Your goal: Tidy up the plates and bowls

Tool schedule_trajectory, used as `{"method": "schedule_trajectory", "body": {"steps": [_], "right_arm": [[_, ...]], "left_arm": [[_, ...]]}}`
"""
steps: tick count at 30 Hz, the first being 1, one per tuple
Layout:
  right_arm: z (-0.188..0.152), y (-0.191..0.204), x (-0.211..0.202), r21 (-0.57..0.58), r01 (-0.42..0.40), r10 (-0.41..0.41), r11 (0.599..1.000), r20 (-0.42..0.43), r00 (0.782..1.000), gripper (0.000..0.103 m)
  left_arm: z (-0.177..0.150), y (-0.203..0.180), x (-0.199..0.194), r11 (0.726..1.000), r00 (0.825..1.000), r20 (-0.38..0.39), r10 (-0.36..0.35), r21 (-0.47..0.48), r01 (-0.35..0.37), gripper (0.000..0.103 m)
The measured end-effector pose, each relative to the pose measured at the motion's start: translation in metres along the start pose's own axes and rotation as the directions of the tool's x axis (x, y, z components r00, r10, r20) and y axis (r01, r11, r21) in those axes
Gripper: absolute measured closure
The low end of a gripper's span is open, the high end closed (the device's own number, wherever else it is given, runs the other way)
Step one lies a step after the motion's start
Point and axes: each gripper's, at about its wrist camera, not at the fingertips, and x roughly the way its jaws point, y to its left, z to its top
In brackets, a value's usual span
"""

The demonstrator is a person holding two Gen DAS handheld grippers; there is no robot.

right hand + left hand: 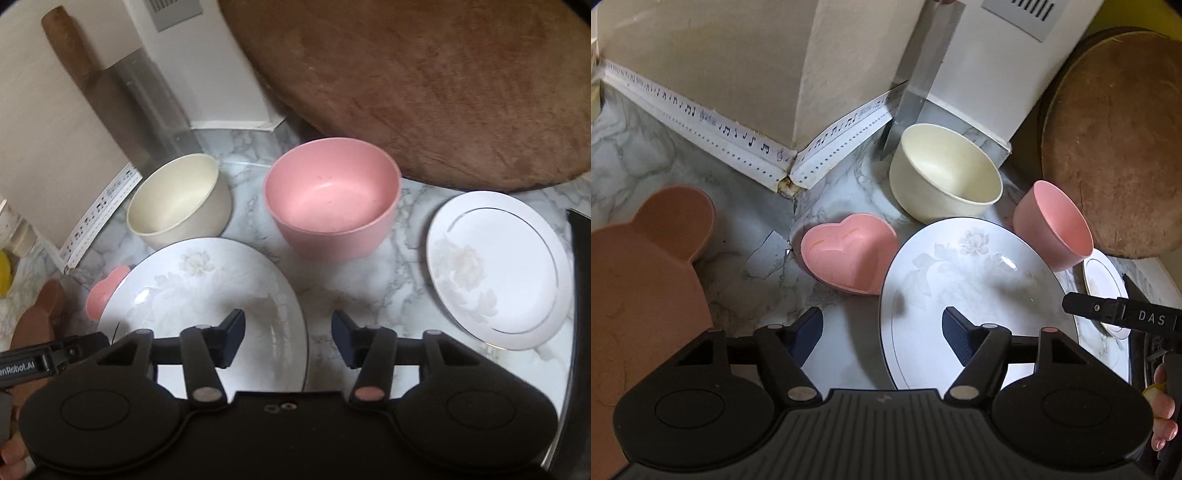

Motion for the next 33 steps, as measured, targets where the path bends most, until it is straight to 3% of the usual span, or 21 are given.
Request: {"method": "schedule_trajectory", "body": {"steps": [2,4,13,25,33], "right_arm": [[0.002,0.0,0.004,0.002,-0.01,0.01,1.0,-0.017,1.0,0.064],[0.004,-0.002,0.008,0.011,-0.013,0.013,1.0,-0.028,1.0,0.07],[0.005,-0.008,0.014,0.006,-0.024,0.024,1.0,-0.043,0.999,0.084],[-0.002,-0.015,0.018,0.027,-0.034,0.035,0.999,-0.046,0.998,0.093],[-0.013,-0.02,0.007,0.016,-0.04,0.04,0.999,-0.054,0.998,0.093]], "left_arm": [[0.001,0.0,0.002,1.0,1.0,-0.006,-0.008,0.006,0.008,0.033],[0.002,-0.001,0.005,1.0,1.0,-0.015,-0.013,0.014,0.014,0.044],[0.005,-0.002,0.02,0.999,0.997,-0.066,-0.036,0.019,0.037,0.072],[0.002,-0.003,0.024,0.999,0.997,-0.071,-0.036,0.024,0.038,0.091],[-0.002,-0.007,0.018,0.998,0.997,-0.075,-0.027,0.049,0.03,0.091]]}}
